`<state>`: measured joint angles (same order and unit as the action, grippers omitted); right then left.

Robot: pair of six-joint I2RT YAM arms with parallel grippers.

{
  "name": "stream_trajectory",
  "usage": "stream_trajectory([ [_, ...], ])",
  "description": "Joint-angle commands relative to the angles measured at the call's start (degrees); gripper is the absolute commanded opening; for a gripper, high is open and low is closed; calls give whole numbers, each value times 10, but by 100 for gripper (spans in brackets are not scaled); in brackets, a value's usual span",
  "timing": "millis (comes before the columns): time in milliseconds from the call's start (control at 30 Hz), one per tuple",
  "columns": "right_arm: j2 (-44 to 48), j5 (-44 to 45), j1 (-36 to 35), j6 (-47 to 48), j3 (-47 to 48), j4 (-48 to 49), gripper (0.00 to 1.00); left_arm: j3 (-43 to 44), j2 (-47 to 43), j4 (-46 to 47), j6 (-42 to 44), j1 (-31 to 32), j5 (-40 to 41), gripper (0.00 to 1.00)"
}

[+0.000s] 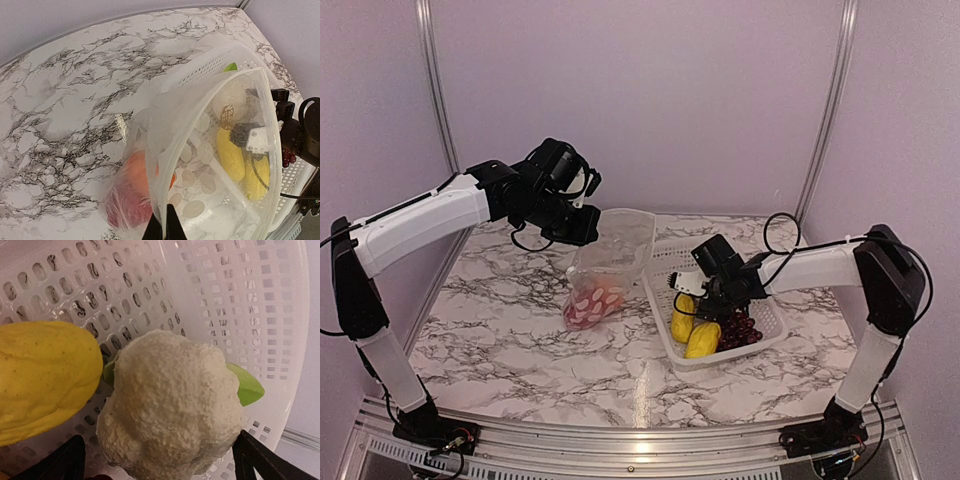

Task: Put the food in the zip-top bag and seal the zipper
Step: Pick up the fake vegetable from the bin, then place the fake vegetable in the zipper food storage bag.

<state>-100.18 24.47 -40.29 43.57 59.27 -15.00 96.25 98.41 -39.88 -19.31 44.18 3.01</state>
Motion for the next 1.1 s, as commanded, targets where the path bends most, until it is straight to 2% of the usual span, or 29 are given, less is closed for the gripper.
stream_trajectory([
  [0,-32,42,-5,-1,-4,47,99,3,-12,1,-5,-4,1,0],
  [133,-51,74,-5,-4,-9,79,98,1,-13,1,-6,-5,3,0],
  [167,-53,83,-5,-6,-10,89,94,1,-13,0,-6,-5,4,0],
  [333,-18,95,-5,-20,0,101,62,0,-13,1,-7,-5,5,0],
  [433,19,63,-2,-39,21,65,52,0,-13,1,-7,-4,6,0],
  [533,57,-24,16,-83,67,-9,49,0,-13,2,-7,-4,12,0],
  [667,89,-202,60,-151,152,-118,45,-3,-13,4,-10,-5,14,1],
  [733,98,-302,75,-166,189,-162,45,-2,-13,4,-12,-5,13,5],
  [800,105,-361,76,-173,225,-187,45,-1,-13,4,-15,-5,14,14],
  [867,111,-434,76,-169,253,-208,45,-2,-17,4,-18,-4,15,17],
  [933,116,-489,76,-162,281,-225,45,-5,-20,4,-18,-4,16,15],
  [1067,112,-564,71,-123,339,-253,44,-12,-24,5,-19,-5,11,3],
])
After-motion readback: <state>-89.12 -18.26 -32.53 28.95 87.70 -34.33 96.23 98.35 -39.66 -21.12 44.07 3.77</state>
